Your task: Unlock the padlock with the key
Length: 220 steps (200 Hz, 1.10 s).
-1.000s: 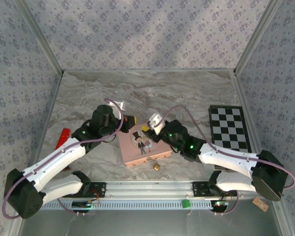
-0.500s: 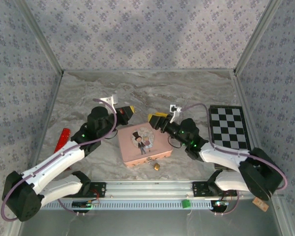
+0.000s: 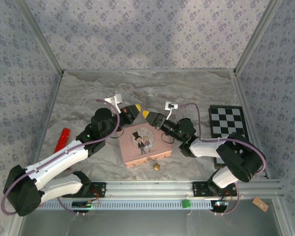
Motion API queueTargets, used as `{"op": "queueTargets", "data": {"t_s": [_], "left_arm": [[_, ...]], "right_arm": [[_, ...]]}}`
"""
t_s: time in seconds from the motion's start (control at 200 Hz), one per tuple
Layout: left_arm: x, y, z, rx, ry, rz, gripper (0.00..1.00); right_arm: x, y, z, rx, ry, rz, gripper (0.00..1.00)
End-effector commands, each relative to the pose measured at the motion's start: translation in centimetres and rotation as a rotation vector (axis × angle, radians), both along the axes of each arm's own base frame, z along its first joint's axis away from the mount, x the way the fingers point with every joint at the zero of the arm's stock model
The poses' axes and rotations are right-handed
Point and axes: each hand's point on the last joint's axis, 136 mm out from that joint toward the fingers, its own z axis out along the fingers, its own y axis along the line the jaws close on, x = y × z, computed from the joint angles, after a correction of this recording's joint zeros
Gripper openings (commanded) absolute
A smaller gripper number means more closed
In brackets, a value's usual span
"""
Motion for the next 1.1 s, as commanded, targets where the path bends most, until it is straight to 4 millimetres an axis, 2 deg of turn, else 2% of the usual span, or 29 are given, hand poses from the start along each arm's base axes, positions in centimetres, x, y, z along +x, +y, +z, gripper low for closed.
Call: {"op": "queueTargets", "data": {"t_s": [0.0,0.22,0.45,1.094], "left_arm": [[0.0,-0.6,1.6,-0.085,-0.017,-0.011,0.00],[-0.1,-1.9,1.4,-0.084,-0.002,-0.051,0.00],[-0.4,-1.9,0.8,-0.077,0.015,-0.054,0.00],[-0.6,-1.7,-0.3,-0.063,0.037,-0.046,0.00]], "right_arm": [[-1.1,-0.2,3.7,0.082,-0.088,0.022,0.64],[-1.5,-0.3,4.2,0.082,-0.110,0.031,0.64],[-1.4,-0.7,4.4,0.088,-0.106,0.027,0.62],[-0.9,-0.1,4.1,0.108,-0.055,0.064,0.43]]}}
